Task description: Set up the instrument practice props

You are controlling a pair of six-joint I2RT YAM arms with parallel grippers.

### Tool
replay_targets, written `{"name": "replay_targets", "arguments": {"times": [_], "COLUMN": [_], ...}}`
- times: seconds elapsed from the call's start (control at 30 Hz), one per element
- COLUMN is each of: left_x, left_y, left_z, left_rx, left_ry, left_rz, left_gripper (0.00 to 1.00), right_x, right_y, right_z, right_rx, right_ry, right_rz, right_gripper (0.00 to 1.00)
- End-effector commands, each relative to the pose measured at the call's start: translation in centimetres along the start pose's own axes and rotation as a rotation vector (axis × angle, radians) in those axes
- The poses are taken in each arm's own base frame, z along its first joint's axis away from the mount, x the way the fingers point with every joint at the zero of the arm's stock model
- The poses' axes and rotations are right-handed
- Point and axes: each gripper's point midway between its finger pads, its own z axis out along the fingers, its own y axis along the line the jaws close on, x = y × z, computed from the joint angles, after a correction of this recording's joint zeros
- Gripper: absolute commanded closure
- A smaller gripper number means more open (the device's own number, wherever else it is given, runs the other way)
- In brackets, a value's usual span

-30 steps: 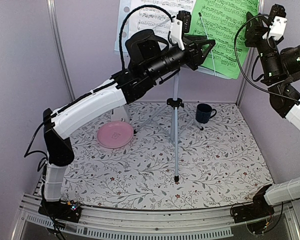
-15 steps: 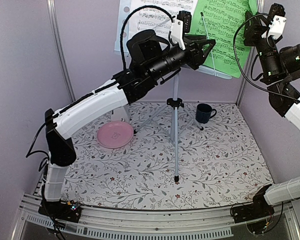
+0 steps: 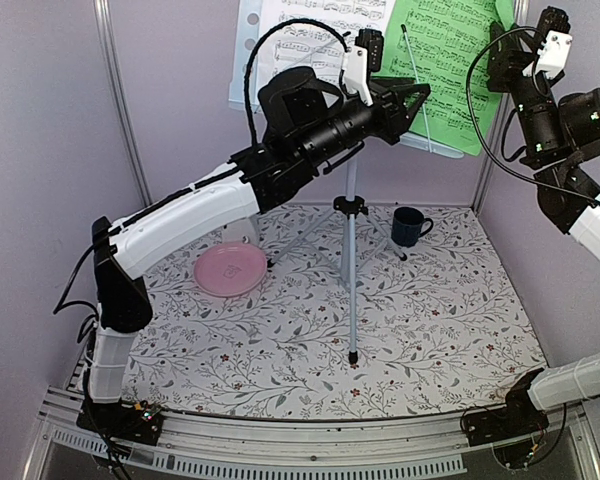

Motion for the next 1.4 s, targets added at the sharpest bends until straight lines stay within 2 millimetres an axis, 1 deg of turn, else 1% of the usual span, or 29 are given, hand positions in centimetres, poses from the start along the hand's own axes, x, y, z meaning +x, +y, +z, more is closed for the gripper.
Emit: {"name": "replay_targets", "arguments": {"times": [0.0, 0.07, 0.27, 0.5, 0.83, 0.9, 1.0, 1.1, 1.17, 1.2, 1.23, 1.33, 1.37], "left_x": [-1.3, -1.4, -1.2, -1.1, -1.2, -1.2, -1.2, -1.3, -2.2, -1.9, -2.5, -2.7, -2.8], "left_y": [-1.6, -1.9, -2.2, -2.5, -2.5, -2.6, -2.7, -2.7, -2.9, -3.0, -3.0, -2.7, -2.5], "left_z": [0.0, 0.0, 0.0, 0.0, -0.1, -0.1, -0.2, -0.6, -1.1, -1.3, -1.7, -2.6, -3.0], "left_rx": [0.062, 0.075, 0.079, 0.092, 0.085, 0.086, 0.086, 0.071, 0.059, 0.054, 0.048, 0.022, 0.013], "left_ry": [-0.047, -0.051, -0.043, -0.042, -0.038, -0.038, -0.033, -0.027, -0.035, -0.030, -0.037, -0.036, -0.038], "left_rz": [0.014, 0.026, 0.060, 0.087, 0.100, 0.100, 0.100, 0.121, 0.136, 0.139, 0.142, 0.153, 0.157], "left_gripper": [0.72, 0.76, 0.81, 0.82, 0.82, 0.79, 0.67, 0.55, 0.51, 0.49, 0.48, 0.41, 0.37], "right_x": [-0.9, -0.9, -0.7, -0.6, -0.4, -0.4, -0.5, -0.8, -1.2, -1.1, -1.4, -1.7, -1.8], "right_y": [-0.2, -0.1, 0.1, 0.5, 1.6, 1.6, 1.3, 0.8, 0.3, 0.2, -0.1, -0.6, -0.8], "right_z": [0.4, 0.5, 0.7, 0.9, 1.1, 1.1, 1.0, 0.7, 0.4, 0.3, 0.1, -0.4, -0.6], "right_rx": [-0.001, -0.004, -0.009, -0.026, -0.078, -0.083, -0.069, -0.052, -0.038, -0.032, -0.024, -0.008, -0.004], "right_ry": [-0.030, -0.032, -0.030, -0.033, -0.034, -0.033, -0.031, -0.031, -0.034, -0.031, -0.035, -0.034, -0.034], "right_rz": [0.009, 0.010, 0.009, 0.011, 0.081, 0.095, 0.100, 0.100, 0.099, 0.098, 0.096, 0.093, 0.095], "right_gripper": [0.62, 0.62, 0.62, 0.64, 0.66, 0.66, 0.64, 0.57, 0.54, 0.52, 0.49, 0.39, 0.34]}}
